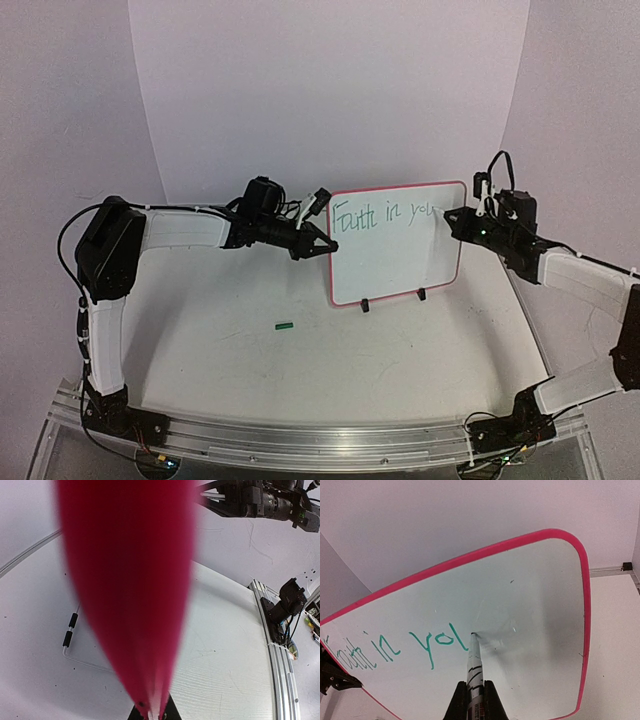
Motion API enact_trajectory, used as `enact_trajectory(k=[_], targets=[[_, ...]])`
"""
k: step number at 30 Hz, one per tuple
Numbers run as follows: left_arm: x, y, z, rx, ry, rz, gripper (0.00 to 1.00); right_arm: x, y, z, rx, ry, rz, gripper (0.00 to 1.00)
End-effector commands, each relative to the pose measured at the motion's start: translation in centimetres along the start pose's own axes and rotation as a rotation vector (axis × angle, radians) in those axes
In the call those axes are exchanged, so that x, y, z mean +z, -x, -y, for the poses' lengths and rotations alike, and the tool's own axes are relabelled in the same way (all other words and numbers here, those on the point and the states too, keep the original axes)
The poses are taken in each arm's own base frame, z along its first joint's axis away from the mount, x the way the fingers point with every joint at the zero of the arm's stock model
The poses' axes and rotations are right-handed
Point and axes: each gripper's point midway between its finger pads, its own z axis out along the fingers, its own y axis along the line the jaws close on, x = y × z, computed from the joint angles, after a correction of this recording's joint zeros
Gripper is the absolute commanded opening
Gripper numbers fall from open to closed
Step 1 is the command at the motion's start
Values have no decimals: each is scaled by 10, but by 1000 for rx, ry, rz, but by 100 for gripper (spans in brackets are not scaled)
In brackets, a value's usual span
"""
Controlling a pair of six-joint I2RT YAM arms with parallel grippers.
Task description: Write a sentence on the whiteboard
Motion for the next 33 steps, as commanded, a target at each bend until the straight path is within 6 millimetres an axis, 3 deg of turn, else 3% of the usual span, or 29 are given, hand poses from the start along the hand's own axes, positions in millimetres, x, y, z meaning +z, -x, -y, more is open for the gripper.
enact_trajectory(k=[1, 6, 24, 33], targets=[[18, -78, 17, -167, -49, -230, 0, -6, 39, -8, -35, 4, 97, 0], [18, -78, 17, -168, -49, -230, 0, -5, 39, -8, -36, 3, 96, 0], [18, -79, 17, -168, -49, -231, 0, -3, -5, 7, -1, -20, 8, 0], [18, -79, 17, -168, -50, -231, 0, -16, 25, 3, -25, -48, 85, 0]])
